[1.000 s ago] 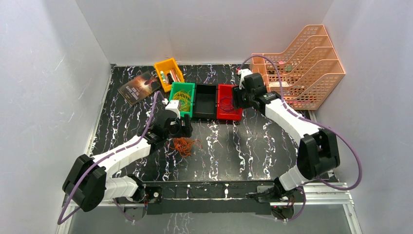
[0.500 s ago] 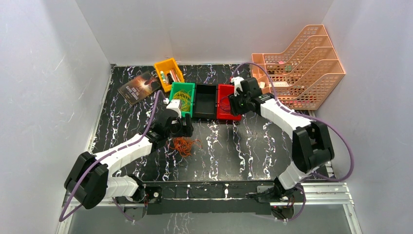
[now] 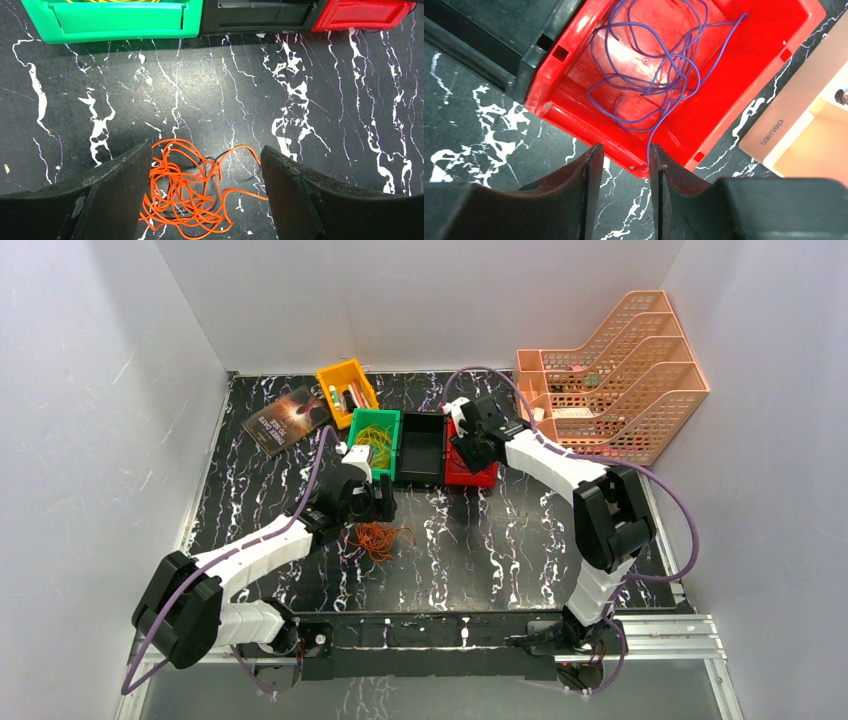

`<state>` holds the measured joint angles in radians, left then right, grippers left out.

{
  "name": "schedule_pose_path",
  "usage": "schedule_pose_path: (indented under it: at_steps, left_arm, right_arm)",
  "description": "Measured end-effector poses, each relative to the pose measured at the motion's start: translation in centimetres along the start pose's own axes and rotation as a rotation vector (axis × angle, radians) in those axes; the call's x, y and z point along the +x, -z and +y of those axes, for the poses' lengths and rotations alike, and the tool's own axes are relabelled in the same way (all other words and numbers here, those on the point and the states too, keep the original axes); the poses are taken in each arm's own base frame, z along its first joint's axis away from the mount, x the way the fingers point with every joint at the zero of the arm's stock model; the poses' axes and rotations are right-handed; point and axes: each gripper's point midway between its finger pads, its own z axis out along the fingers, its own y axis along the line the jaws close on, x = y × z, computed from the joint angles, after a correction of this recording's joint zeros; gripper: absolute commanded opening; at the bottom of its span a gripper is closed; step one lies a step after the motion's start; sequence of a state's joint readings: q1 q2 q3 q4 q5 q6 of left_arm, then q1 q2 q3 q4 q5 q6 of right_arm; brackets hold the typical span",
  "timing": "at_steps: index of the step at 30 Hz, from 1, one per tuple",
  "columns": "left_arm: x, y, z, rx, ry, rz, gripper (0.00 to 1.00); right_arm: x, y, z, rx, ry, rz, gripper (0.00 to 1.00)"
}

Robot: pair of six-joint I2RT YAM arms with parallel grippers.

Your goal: Untangle the cables

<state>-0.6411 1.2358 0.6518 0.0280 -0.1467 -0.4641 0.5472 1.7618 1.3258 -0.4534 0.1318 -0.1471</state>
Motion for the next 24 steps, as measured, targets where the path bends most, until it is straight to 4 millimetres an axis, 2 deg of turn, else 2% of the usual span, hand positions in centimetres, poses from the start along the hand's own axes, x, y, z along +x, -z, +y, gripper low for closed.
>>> schedule_pose_path:
  at_steps: [12, 24]
  left_arm:
    - [0.0, 0.0, 0.0, -0.001, 0.0, 0.0, 0.79]
    - [0.0, 0.0, 0.0, -0.001, 0.0, 0.001, 0.79]
  right_arm:
    - [2.2, -1.1, -1.1, 0.101, 0.072, 0.133, 0.42]
    - [2.7, -1.4, -1.6, 0.143, 0.091, 0.169, 0.31]
